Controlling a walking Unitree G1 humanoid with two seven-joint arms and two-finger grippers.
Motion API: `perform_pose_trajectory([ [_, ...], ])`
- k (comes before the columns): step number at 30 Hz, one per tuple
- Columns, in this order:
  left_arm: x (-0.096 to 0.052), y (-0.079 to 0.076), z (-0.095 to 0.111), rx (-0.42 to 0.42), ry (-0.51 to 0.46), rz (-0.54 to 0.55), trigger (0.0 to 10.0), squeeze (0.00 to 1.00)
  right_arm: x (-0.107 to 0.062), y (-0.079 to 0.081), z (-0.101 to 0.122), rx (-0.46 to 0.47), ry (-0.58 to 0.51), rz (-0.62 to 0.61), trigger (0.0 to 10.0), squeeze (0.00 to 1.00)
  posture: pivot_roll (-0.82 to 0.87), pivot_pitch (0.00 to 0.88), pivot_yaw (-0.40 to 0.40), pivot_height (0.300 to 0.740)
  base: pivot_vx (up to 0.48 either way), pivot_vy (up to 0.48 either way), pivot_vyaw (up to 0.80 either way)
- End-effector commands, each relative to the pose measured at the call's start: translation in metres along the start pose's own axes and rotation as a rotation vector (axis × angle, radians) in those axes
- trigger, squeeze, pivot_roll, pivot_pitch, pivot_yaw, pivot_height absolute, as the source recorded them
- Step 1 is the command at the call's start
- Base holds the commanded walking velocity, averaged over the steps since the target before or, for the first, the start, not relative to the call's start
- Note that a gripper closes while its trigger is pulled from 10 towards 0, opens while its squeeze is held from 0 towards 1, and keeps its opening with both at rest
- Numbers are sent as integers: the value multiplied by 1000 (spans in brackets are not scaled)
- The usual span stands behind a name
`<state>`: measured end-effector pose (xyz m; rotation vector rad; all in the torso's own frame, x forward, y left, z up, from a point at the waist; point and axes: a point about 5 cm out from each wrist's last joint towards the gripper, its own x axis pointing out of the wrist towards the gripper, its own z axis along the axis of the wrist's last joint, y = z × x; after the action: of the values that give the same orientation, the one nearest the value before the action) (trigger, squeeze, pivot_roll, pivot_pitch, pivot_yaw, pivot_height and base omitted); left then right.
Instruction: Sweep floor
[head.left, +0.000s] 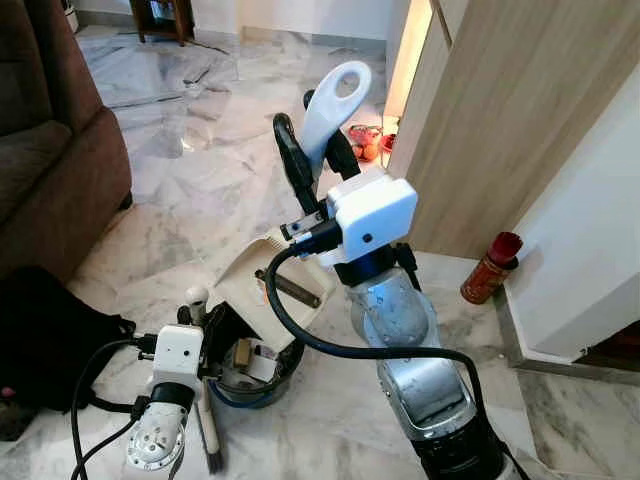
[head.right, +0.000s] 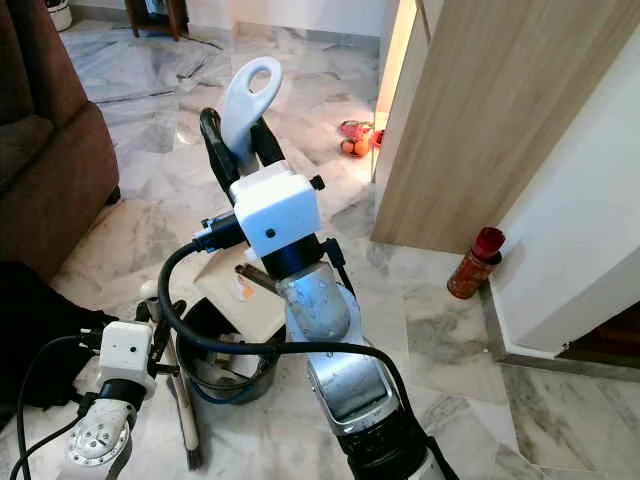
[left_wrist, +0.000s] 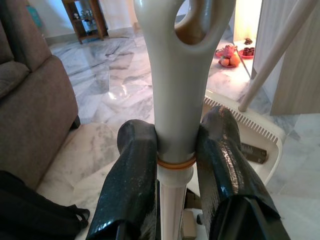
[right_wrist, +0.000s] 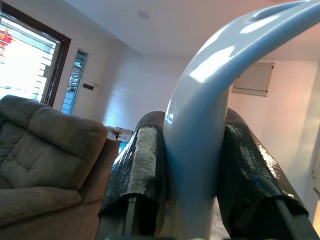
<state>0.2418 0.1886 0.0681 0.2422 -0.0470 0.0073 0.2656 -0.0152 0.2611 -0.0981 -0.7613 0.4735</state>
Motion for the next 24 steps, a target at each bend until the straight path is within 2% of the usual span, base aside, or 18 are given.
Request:
perform_pose_trajectory([
  [1,-2,4,5,14,-25,-2,10000,0,3,2,23,5,-122,6,10000,0,156,140,-62,740,0,0,0],
  [7,-1,6,5,18,-27,4,10000,0,2,6,24,5,-131,23,10000,0,159,145,-63,740,0,0,0],
  [13,1,5,6,15,-30,5,10000,0,2,14,28,-47,-164,88,10000,0,151,151,-62,740,0,0,0],
  [24,0,3,7,12,-30,3,10000,0,-1,18,28,-70,-169,116,10000,0,151,161,-66,740,0,0,0],
])
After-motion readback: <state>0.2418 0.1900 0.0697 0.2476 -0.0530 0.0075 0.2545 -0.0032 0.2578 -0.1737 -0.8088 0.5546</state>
